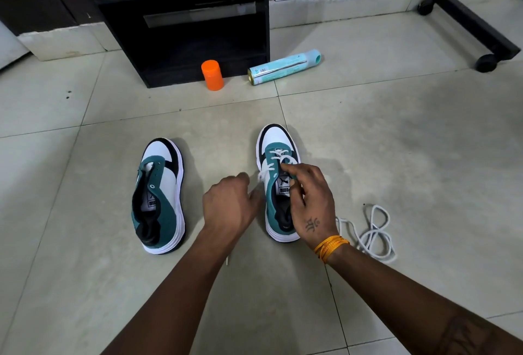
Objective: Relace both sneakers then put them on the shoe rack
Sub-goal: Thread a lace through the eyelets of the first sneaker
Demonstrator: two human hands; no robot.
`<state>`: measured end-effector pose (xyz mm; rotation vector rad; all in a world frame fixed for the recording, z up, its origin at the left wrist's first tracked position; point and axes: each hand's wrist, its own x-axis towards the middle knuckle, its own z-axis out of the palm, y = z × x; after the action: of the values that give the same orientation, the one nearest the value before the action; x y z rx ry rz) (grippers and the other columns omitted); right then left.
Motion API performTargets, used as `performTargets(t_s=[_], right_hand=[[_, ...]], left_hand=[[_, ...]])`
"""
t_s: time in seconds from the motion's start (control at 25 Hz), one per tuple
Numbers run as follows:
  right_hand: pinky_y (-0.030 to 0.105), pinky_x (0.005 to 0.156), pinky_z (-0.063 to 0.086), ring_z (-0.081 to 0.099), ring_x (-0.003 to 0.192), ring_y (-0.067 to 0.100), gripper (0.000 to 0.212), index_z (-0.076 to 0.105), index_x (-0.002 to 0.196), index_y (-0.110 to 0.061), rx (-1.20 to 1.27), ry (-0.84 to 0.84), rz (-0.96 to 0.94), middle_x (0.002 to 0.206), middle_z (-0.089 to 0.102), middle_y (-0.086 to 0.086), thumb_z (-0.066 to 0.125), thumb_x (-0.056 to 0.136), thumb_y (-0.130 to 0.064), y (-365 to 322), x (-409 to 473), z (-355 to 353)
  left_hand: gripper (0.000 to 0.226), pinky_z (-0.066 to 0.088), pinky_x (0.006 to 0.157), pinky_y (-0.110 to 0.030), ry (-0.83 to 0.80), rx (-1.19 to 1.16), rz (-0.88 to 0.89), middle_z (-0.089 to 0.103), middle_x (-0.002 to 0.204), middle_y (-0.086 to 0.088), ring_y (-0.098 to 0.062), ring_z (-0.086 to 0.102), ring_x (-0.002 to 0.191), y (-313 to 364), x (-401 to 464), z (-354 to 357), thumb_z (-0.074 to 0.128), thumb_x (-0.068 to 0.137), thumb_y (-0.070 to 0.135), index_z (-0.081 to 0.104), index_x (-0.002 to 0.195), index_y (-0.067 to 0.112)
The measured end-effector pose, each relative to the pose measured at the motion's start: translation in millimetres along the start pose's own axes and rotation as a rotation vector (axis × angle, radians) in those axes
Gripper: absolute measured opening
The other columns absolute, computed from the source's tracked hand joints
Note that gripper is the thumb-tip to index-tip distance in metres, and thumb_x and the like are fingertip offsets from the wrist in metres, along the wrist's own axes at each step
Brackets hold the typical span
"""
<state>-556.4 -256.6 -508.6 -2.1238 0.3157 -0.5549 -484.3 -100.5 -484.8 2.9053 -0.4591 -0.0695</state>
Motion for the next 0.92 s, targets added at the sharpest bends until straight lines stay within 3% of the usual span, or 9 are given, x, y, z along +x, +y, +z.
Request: performTargets(t_s=[0.12, 0.2, 0.28, 0.36, 0.48, 0.56, 0.72, 0.8, 0.92], right_hand=[[0.024, 0.100, 0.048, 0.059, 0.116, 0.008, 0.046, 0.067, 0.130, -0.026, 0.008, 0.001, 0.003, 0.123, 0.058, -0.008, 0.048, 0.095, -0.004, -0.8, -1.4, 0.3], [0.021, 0.100, 0.046, 0.058, 0.116, 0.007, 0.044, 0.067, 0.130, -0.026, 0.017, -0.003, -0.003, 0.123, 0.058, -0.008, 0.048, 0.097, -0.004, -1.0, -1.4, -1.1], [0.019, 0.099, 0.046, 0.058, 0.115, 0.007, 0.044, 0.068, 0.129, -0.025, 0.012, -0.002, -0.002, 0.122, 0.058, -0.008, 0.049, 0.097, -0.003, -0.2, -0.7, -1.5], [0.019, 0.100, 0.046, 0.058, 0.115, 0.007, 0.044, 0.068, 0.129, -0.025, 0.018, 0.002, 0.002, 0.122, 0.058, -0.008, 0.049, 0.097, -0.002, 0.0, -1.1, -1.7], [0.018, 0.100, 0.045, 0.058, 0.115, 0.006, 0.043, 0.068, 0.129, -0.025, 0.014, -0.002, 0.006, 0.122, 0.058, -0.007, 0.050, 0.098, -0.002, 0.6, -0.7, -0.2], [0.020, 0.100, 0.046, 0.058, 0.116, 0.006, 0.043, 0.068, 0.129, -0.025, 0.012, -0.001, 0.005, 0.122, 0.058, -0.007, 0.050, 0.097, -0.002, 1.2, -0.7, -0.6], [0.027, 0.099, 0.049, 0.059, 0.116, 0.009, 0.044, 0.067, 0.129, -0.024, 0.011, -0.006, -0.011, 0.122, 0.058, -0.007, 0.048, 0.096, -0.002, 0.3, -1.9, -1.8], [0.028, 0.097, 0.050, 0.059, 0.114, 0.010, 0.044, 0.067, 0.129, -0.025, 0.001, -0.001, -0.014, 0.121, 0.058, -0.007, 0.048, 0.097, -0.003, -0.9, -2.3, -1.7], [0.031, 0.096, 0.051, 0.060, 0.112, 0.010, 0.042, 0.067, 0.128, -0.025, 0.000, 0.009, -0.008, 0.120, 0.059, -0.007, 0.047, 0.096, -0.005, -0.5, -2.1, -0.4]], left_hand=[[0.032, 0.045, 0.059, -0.034, 0.125, -0.058, 0.112, 0.070, 0.084, -0.002, -0.033, 0.068, 0.076, 7.9, -0.5, -3.1, 0.049, 0.101, 0.047, 0.061, 0.090, 0.020], [0.025, 0.036, 0.059, -0.033, 0.019, 0.017, 0.091, 0.068, 0.082, -0.006, -0.034, 0.066, 0.076, 2.5, 0.5, -2.1, 0.051, 0.098, 0.036, 0.054, 0.081, 0.018], [0.020, 0.039, 0.064, -0.032, -0.110, 0.085, 0.002, 0.071, 0.090, -0.010, -0.035, 0.068, 0.083, -7.9, 3.0, 2.3, 0.055, 0.093, 0.033, 0.059, 0.082, 0.017], [0.026, 0.045, 0.067, -0.032, -0.128, 0.075, -0.030, 0.073, 0.094, -0.010, -0.034, 0.069, 0.085, -15.3, 1.1, 8.1, 0.054, 0.095, 0.040, 0.061, 0.085, 0.017], [0.032, 0.055, 0.070, -0.037, 0.088, -0.102, 0.041, 0.073, 0.097, -0.002, -0.030, 0.070, 0.084, -10.8, -2.1, 12.2, 0.054, 0.098, 0.052, 0.065, 0.105, 0.022], [0.027, 0.057, 0.068, -0.039, 0.206, -0.198, 0.102, 0.071, 0.098, 0.001, -0.029, 0.070, 0.082, -2.7, -1.5, 10.7, 0.056, 0.099, 0.048, 0.063, 0.111, 0.025], [0.013, 0.045, 0.058, -0.033, 0.250, -0.299, 0.083, 0.062, 0.076, 0.005, -0.022, 0.060, 0.068, -0.8, -1.4, 8.7, 0.060, 0.092, 0.031, 0.060, 0.081, 0.023], [0.014, 0.043, 0.058, -0.031, 0.238, -0.534, 0.025, 0.059, 0.069, 0.006, -0.014, 0.057, 0.065, -0.1, -6.2, 10.9, 0.060, 0.085, 0.023, 0.058, 0.072, 0.019], [0.022, 0.047, 0.059, -0.026, 0.080, -1.171, -0.257, 0.058, 0.061, 0.004, -0.006, 0.057, 0.061, 13.0, -9.4, 8.8, 0.054, 0.090, -0.001, 0.049, 0.068, -0.001]])
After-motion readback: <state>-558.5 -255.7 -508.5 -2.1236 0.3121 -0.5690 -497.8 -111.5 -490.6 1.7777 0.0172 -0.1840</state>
